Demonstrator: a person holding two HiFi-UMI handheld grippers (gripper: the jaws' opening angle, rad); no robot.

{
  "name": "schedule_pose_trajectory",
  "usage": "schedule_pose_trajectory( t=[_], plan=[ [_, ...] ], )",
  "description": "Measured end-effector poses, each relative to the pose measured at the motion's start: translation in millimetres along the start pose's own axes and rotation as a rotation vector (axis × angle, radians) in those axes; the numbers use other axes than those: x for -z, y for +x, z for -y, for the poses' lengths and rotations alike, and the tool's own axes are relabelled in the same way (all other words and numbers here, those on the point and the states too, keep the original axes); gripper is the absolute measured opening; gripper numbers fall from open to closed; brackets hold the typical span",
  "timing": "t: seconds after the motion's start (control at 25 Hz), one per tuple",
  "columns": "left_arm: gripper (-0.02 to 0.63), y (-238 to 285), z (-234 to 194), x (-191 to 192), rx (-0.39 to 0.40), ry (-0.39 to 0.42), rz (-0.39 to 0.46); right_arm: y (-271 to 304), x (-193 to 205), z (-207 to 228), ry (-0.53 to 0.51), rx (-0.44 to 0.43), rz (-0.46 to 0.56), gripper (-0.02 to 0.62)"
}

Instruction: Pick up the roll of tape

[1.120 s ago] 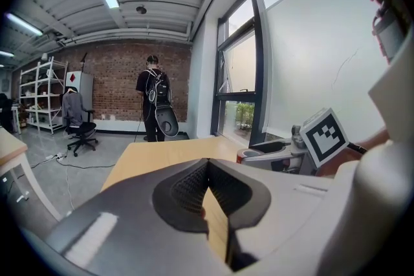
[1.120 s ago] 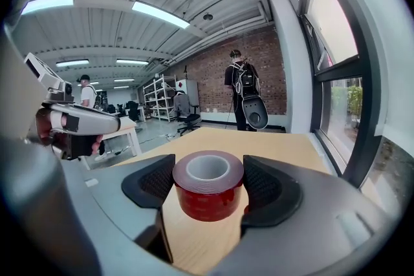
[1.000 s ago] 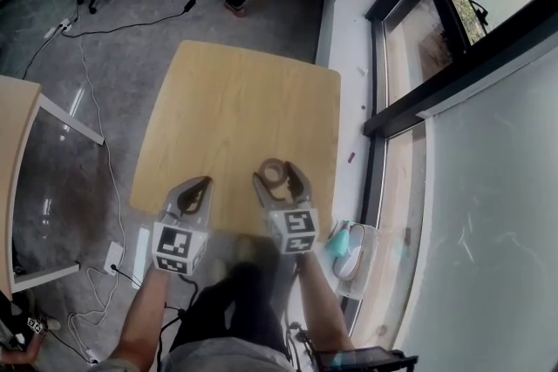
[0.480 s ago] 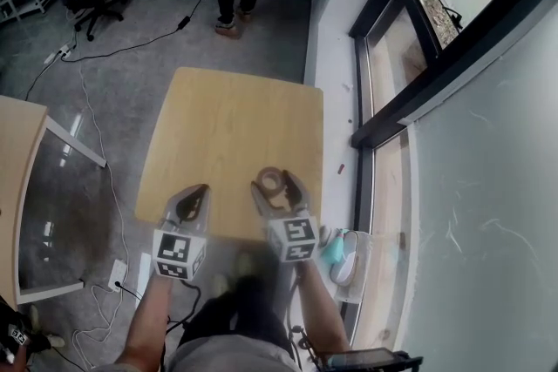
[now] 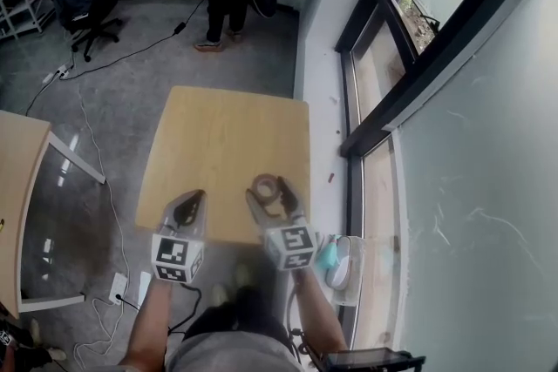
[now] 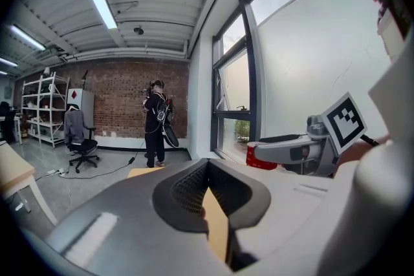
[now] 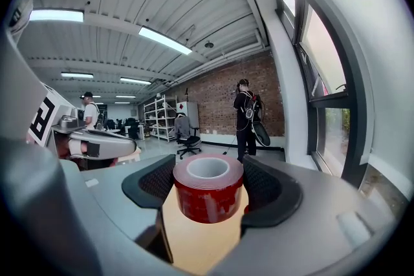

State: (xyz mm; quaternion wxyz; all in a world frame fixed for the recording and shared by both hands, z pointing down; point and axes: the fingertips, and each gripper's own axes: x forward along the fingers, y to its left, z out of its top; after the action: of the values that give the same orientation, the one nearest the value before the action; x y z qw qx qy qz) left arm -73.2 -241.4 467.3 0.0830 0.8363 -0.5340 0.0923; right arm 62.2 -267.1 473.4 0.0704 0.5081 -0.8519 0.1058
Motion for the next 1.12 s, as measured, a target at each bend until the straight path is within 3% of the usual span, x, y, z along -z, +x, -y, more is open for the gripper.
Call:
schedule_pose_trajectory(
  t=[1.12],
  plan=[
    [0.0,-34.2,20.5,-45.8,0.006,0.056,0.084,-69.8,-53.8,-8.0,-0.021,0.01,0.092,0.341]
  ],
)
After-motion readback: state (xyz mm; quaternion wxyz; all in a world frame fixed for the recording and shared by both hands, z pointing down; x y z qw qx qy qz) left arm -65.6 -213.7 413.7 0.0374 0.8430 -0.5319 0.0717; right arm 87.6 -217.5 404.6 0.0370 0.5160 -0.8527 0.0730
